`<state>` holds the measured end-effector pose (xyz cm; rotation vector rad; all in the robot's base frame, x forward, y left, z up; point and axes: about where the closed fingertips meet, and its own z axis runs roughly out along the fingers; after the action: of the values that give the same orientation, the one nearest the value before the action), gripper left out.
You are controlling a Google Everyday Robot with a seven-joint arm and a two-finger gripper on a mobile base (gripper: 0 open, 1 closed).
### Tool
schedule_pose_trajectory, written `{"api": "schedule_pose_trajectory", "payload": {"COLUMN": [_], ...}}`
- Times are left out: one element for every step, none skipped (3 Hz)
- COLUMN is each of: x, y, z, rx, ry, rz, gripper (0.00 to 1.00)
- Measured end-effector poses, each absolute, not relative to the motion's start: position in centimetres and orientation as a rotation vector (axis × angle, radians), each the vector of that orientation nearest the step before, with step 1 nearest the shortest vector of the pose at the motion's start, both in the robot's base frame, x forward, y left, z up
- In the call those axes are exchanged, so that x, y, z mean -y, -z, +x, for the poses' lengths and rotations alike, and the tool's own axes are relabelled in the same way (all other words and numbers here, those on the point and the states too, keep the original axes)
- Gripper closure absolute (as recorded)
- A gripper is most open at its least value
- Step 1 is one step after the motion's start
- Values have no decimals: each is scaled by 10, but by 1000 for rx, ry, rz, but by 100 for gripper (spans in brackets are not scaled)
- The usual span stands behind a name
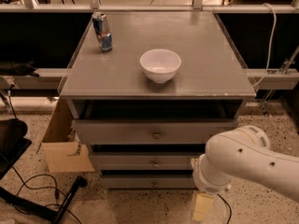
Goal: Open middle drawer
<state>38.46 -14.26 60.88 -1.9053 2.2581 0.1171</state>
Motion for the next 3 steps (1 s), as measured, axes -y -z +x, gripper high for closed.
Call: {"api": "schedule_pose_trajectory", "payload": {"x": [153, 160, 162], "y": [-564, -532, -506], "z": [400, 417, 438], "rx": [-2246, -2226, -2205], "ry": [-100, -80, -42], "rz": [-1959, -2014, -2052], "gripper": [0, 0, 0]}}
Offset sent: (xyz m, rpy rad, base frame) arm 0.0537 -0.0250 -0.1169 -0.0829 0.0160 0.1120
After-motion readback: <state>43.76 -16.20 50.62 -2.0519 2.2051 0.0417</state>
